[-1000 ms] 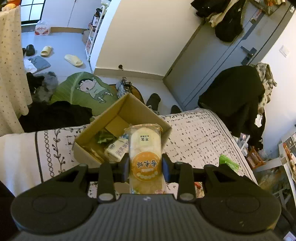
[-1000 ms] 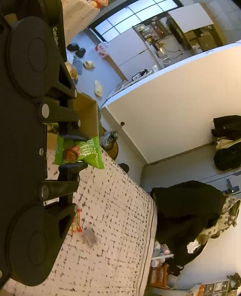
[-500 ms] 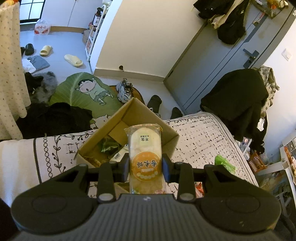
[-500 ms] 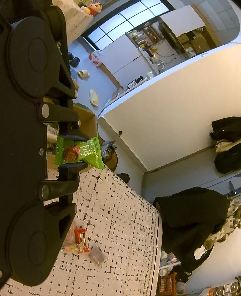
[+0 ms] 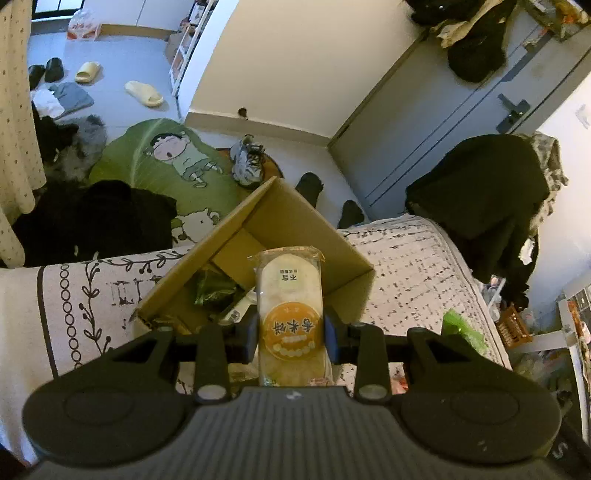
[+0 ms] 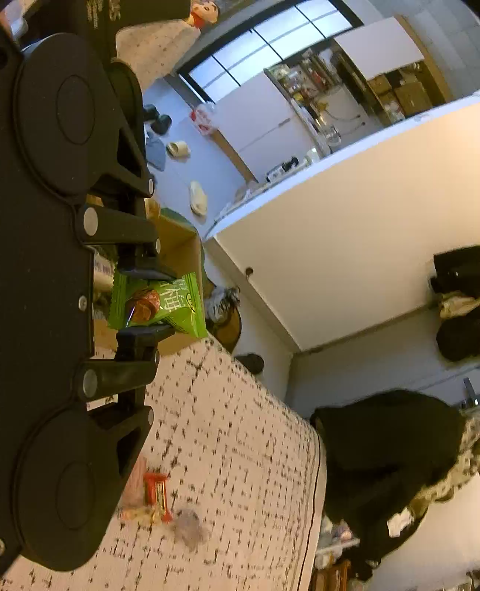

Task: Organize snacks
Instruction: 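Carry the cracker pack and green candy over the cardboard box, then open both grippers to drop the cracker pack and green candy into the box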

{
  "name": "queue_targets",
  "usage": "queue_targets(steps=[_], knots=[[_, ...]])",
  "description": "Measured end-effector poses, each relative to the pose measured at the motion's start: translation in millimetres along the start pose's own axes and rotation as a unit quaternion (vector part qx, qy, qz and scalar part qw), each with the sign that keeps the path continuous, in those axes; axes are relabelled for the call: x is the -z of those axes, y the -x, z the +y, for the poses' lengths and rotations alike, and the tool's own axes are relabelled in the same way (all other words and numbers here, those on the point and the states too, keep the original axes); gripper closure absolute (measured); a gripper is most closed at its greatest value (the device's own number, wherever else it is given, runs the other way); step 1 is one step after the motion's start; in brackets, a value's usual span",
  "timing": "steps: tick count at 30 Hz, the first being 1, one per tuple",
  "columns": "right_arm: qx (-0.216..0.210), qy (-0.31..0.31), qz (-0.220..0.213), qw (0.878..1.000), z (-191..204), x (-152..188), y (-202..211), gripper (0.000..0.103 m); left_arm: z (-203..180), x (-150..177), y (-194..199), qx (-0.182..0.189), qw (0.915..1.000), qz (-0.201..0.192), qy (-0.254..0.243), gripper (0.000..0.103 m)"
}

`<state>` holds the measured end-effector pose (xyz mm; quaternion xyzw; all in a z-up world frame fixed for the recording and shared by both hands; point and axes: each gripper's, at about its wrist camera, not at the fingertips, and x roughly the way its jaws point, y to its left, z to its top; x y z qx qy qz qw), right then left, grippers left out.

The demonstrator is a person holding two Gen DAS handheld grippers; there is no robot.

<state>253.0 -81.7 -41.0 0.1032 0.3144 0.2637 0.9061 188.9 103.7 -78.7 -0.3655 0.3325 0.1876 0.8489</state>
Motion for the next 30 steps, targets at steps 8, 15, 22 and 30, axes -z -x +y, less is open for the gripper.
queue_targets(steps=[8,15,22,30], knots=[[-0.007,0.018,0.018,1.0,12,5,-18,0.079,8,-10,-6,-0.02,0.9994,-0.011,0.026,0.066],[-0.025,-0.006,0.017,1.0,13,5,-35,0.079,18,-14,2,-0.027,0.9991,-0.012,0.032,0.062],[-0.034,-0.034,0.017,0.999,9,8,-45,0.067,21,-16,15,-0.048,0.9987,-0.012,0.014,0.055],[-0.008,-0.028,0.014,0.999,11,0,-22,0.05,17,-14,29,-0.057,0.9982,-0.017,0.006,0.032]])
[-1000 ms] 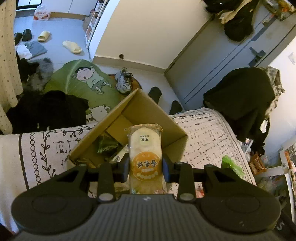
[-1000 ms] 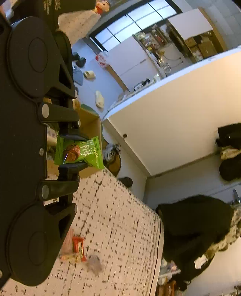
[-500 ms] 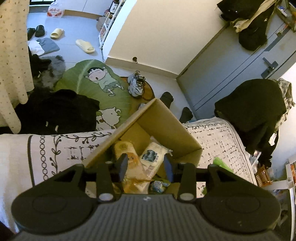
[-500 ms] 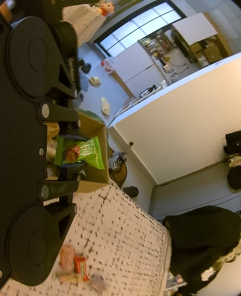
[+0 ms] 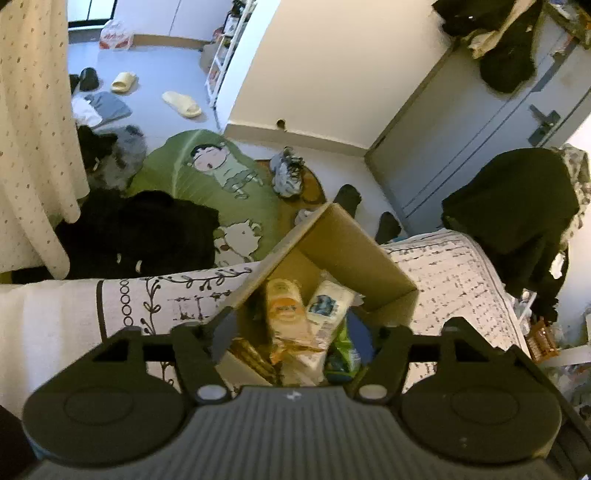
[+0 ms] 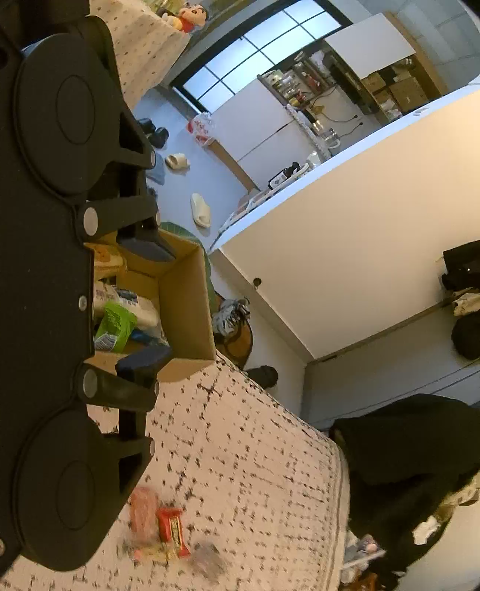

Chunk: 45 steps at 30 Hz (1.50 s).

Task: Organize snacks
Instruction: 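Open both grippers to drop the cracker pack and green candy into the box, then move both open tools from the box to the snacks left on the bed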

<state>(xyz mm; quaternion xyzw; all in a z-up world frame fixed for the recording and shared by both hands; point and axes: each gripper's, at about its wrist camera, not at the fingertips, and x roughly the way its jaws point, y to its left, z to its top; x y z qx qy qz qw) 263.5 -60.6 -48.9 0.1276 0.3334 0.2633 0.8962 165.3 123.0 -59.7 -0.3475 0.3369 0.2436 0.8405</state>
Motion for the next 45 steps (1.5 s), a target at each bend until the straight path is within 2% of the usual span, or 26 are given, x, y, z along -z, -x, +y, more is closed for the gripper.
queue_targets(steps=[2,10,12,15,18,22,27,31,36,41,45], knots=[[0.008,0.007,-0.002,1.0,1,-2,9,0.047,-4,2,5,-0.002,1.0,-0.007,-0.003,0.021],[0.024,0.031,-0.009,0.999,-8,-17,48,0.033,-23,10,25,0.004,0.9995,-0.009,-0.03,0.013],[0.033,0.029,-0.005,0.999,-14,-21,53,0.025,-27,12,28,0.006,0.9993,-0.009,-0.036,0.013],[0.046,0.027,-0.001,0.999,-25,-29,61,0.023,-31,15,31,0.004,0.999,-0.005,-0.044,0.013],[0.038,0.011,0.005,0.999,-38,-37,67,0.016,-37,18,34,0.007,0.9983,-0.007,-0.057,0.012],[0.037,0.014,0.015,0.999,-45,-41,71,0.012,-47,21,40,0.015,0.9969,-0.015,-0.076,0.001],[0.045,0.027,0.005,0.999,-61,-46,86,0.0,-61,26,42,0.031,0.9954,-0.02,-0.089,0.0],[0.075,0.012,-0.001,0.997,-87,-51,92,0.0,-76,39,41,0.056,0.992,-0.021,-0.111,0.0],[0.089,-0.035,0.003,0.995,-117,-54,90,0.0,-99,56,33,0.071,0.988,-0.006,-0.137,0.0],[0.092,-0.025,0.007,0.995,-130,-56,90,0.0,-114,67,17,0.085,0.9855,0.032,-0.143,0.0],[0.109,-0.029,0.017,0.993,-152,-55,89,0.0,-122,76,3,0.082,0.986,0.042,-0.139,0.0]])
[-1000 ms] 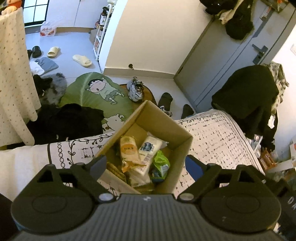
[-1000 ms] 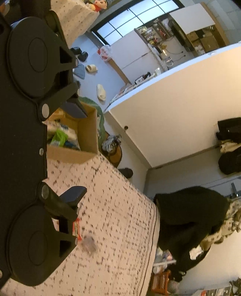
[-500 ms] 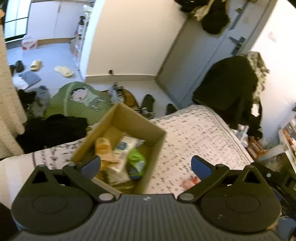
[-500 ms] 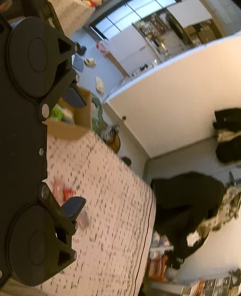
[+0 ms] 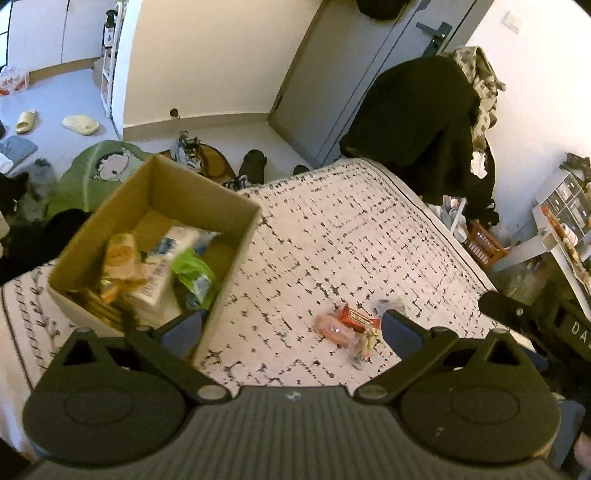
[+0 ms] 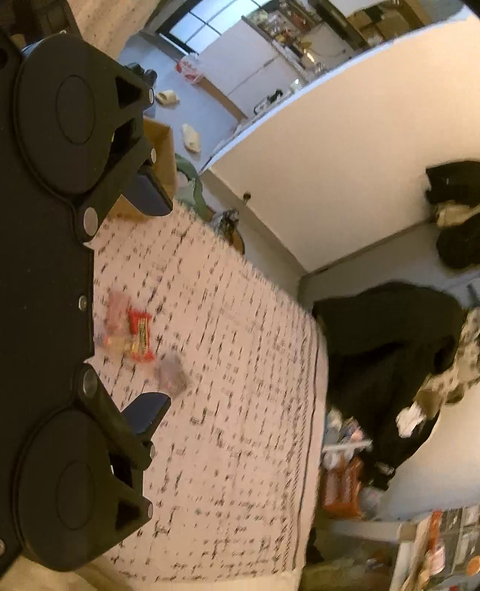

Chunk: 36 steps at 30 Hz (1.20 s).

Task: Organize snacks
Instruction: 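Move both open tools from the box to the snacks left on the bed, then grasp the clear pastry pack with the left gripper while the right grasps the small clear snack bag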

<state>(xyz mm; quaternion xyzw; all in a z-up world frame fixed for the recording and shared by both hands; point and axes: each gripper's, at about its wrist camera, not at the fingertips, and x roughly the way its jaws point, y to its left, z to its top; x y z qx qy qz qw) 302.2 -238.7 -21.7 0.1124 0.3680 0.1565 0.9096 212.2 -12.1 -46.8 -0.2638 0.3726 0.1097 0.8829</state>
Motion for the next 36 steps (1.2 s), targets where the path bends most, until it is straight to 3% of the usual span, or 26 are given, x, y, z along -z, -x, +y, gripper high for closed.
queue_targets(steps=[5,8,15,18,20,22,30,36], knots=[[0.035,-0.039,0.01,0.999,-27,3,-13,0.007,-12,8,-24,-0.006,0.9999,0.007,0.011,0.001],[0.022,-0.054,0.029,0.998,-34,6,-25,0.012,-17,11,-37,-0.003,0.9996,0.007,0.028,0.001],[0.034,-0.061,0.046,0.997,-40,11,-52,0.039,-28,17,-76,-0.008,0.9983,0.021,0.055,0.005],[0.034,-0.084,0.069,0.994,-48,14,-68,0.048,-31,21,-98,-0.009,0.9966,0.041,0.07,0.018],[0.029,-0.102,0.088,0.99,-54,18,-80,0.057,-33,23,-114,-0.017,0.9951,0.06,0.076,0.039],[0.024,-0.121,0.106,0.987,-59,22,-90,0.062,-32,26,-129,-0.017,0.9928,0.077,0.091,0.046],[0.02,-0.139,0.132,0.981,-63,29,-116,0.07,-37,25,-176,-0.028,0.9881,0.104,0.109,0.056],[0.015,-0.136,0.161,0.977,-62,36,-138,0.071,-49,14,-203,-0.035,0.9862,0.127,0.101,0.057]])
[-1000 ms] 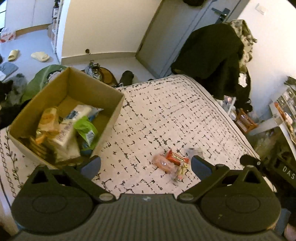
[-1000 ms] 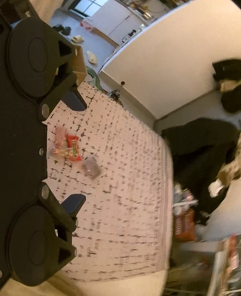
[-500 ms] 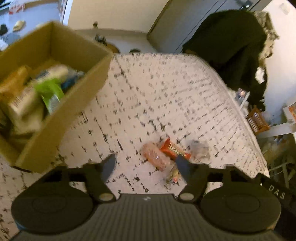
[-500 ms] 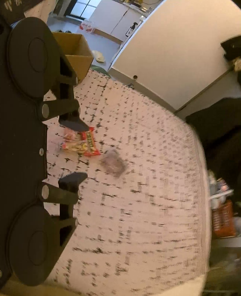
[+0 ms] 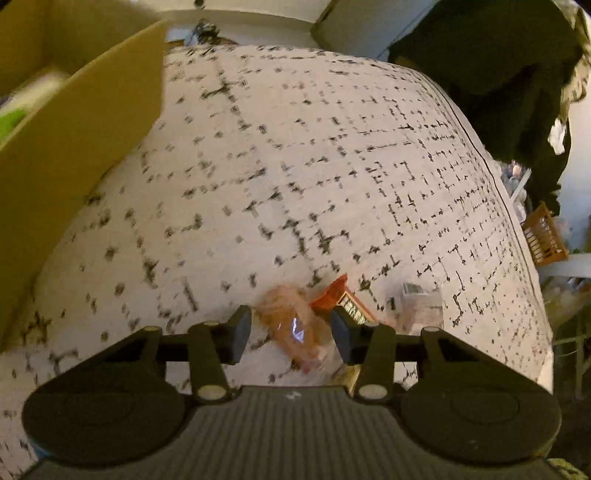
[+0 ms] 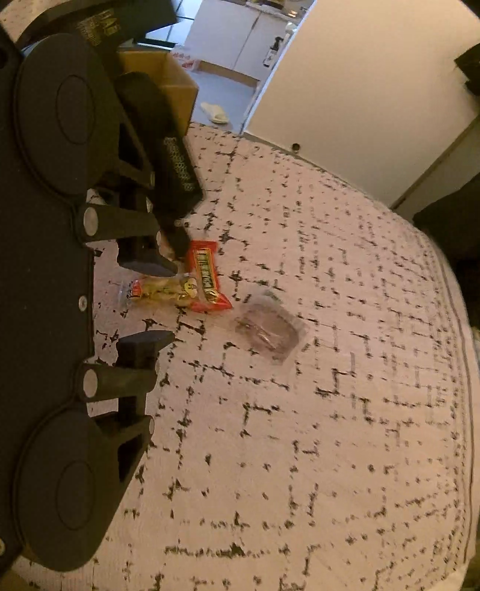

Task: Organize snacks
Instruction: 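Grasp the clear pastry pack with the left gripper while the right grasps the small clear snack bag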

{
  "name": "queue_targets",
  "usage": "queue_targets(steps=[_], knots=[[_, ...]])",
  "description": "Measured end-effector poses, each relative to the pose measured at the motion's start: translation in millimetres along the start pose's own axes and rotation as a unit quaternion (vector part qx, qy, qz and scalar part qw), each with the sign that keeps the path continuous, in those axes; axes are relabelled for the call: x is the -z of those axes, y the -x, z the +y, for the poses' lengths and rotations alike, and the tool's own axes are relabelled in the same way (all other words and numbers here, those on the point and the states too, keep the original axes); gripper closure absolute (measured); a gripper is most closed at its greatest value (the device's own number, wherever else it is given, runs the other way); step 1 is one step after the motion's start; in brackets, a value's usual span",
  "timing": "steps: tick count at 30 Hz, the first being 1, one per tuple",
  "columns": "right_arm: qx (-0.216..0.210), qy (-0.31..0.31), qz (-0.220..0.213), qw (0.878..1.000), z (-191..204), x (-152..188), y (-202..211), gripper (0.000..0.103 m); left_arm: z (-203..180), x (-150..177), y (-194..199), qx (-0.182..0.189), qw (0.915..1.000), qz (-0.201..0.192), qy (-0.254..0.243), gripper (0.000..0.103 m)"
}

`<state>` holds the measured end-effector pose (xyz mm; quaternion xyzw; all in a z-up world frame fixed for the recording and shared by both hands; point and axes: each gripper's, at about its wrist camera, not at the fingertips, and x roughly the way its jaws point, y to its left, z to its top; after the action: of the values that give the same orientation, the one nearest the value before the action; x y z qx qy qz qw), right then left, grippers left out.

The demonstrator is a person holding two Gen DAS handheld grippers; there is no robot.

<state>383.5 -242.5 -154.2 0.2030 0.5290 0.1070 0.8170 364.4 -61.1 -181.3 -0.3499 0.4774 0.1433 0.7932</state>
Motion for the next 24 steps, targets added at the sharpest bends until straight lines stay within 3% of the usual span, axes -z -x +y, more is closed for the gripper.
queue_targets(steps=[7,17,18,20,24], knots=[[0.01,0.009,0.02,1.0,6,3,-22,0.071,-4,-3,-4,-0.024,0.999,0.028,-0.023,0.061],[0.051,0.086,0.02,0.995,32,13,-31,0.071,7,-5,1,-0.035,0.9968,0.06,-0.039,0.063],[0.05,0.081,0.025,0.995,32,13,-30,0.071,10,-4,3,-0.035,0.9969,0.059,-0.038,0.064],[0.051,0.093,0.031,0.994,34,16,-30,0.072,13,-2,5,-0.043,0.9965,0.058,-0.041,0.081],[0.064,0.13,0.023,0.989,38,26,-31,0.086,22,-1,12,-0.04,0.9967,0.064,-0.031,0.086]])
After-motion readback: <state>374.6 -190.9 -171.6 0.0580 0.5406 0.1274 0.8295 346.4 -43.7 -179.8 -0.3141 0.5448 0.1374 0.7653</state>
